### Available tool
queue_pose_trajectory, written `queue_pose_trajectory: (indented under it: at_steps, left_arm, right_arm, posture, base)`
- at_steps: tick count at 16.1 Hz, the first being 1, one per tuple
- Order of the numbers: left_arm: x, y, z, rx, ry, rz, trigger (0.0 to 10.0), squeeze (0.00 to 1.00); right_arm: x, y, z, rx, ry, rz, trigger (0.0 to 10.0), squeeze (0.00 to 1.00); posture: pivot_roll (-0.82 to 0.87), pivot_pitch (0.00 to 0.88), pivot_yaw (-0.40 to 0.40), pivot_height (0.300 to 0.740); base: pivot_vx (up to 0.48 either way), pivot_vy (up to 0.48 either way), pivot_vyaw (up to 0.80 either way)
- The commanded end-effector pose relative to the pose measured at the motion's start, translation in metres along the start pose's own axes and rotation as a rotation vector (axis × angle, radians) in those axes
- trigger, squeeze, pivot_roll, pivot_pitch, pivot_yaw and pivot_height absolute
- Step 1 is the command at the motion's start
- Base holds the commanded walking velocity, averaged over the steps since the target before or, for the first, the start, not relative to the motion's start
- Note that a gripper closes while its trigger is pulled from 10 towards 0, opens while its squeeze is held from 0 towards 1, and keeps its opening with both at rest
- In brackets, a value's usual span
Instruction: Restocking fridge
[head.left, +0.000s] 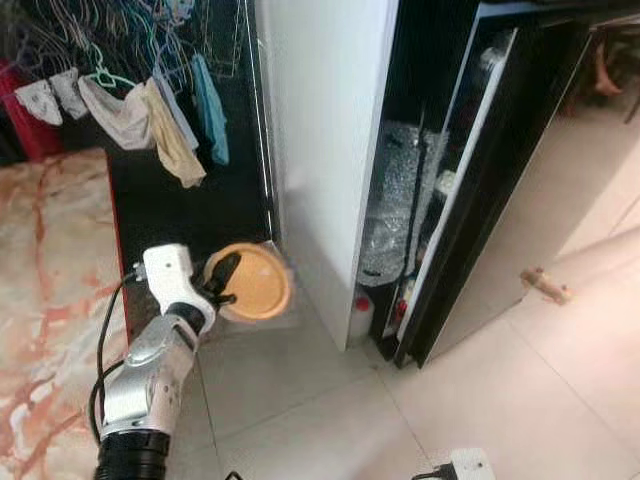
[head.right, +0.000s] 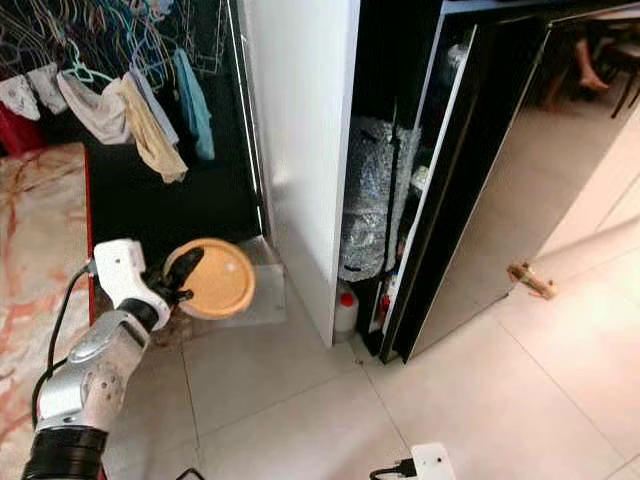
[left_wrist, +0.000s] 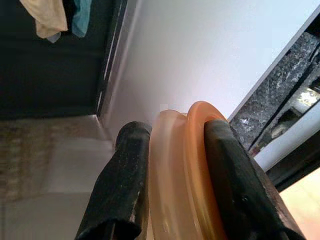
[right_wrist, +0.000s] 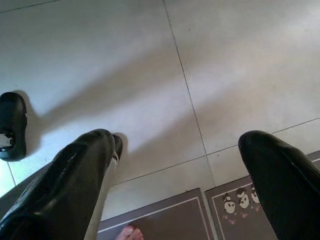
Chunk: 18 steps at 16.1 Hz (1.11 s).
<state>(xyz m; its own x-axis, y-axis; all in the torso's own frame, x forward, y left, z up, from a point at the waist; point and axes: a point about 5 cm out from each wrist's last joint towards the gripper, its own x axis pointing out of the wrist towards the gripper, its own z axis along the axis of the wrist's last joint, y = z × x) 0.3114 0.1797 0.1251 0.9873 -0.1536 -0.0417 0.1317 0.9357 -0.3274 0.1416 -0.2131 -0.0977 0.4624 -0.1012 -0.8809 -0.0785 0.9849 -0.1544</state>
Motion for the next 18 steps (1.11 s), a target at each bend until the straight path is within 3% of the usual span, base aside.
queue_pose_trajectory:
  at_steps: [1,4,5,6,10,18]
  left_arm:
    - [0.001,-0.004,0.0,0.007,-0.007,-0.012,10.0,0.0]
    - [0.002,-0.004,-0.019,0.118,0.086,-0.033,10.0,0.0]
    - [0.001,-0.003,-0.029,0.247,0.155,-0.043,10.0,0.0]
    - [0.001,-0.003,-0.032,0.273,0.166,-0.048,10.0,0.0]
    - [0.005,-0.014,-0.031,0.2,0.12,-0.026,10.0,0.0]
    - [0.003,-0.019,-0.037,0.201,0.145,-0.058,10.0,0.0]
  right_arm:
    - [0.0,-0.002,0.001,0.0,-0.002,-0.004,10.0,0.0]
    - [0.0,-0.004,0.001,-0.004,-0.004,-0.011,10.0,0.0]
    - [0.0,-0.005,0.001,-0.009,-0.005,-0.013,10.0,0.0]
    - [0.0,-0.005,0.001,-0.01,-0.005,-0.013,10.0,0.0]
    - [0.0,-0.003,0.001,-0.007,-0.007,-0.011,10.0,0.0]
    - [0.0,-0.001,0.001,-0.001,0.004,-0.011,10.0,0.0]
  posture:
    - [-0.07,0.0,-0.034,0.74]
    - [-0.08,0.0,-0.045,0.74]
    - [-0.07,0.0,-0.048,0.74]
    - [-0.07,0.0,-0.048,0.74]
    - [-0.08,0.0,-0.042,0.74]
    - [-0.07,0.0,-0.031,0.74]
  base:
    - [0.0,0.0,0.0]
    - [0.0,0.0,0.0]
    - [0.0,0.0,0.0]
    - [0.0,0.0,0.0]
    - [0.0,0.0,0.0]
    - [0.266,0.0,-0.1]
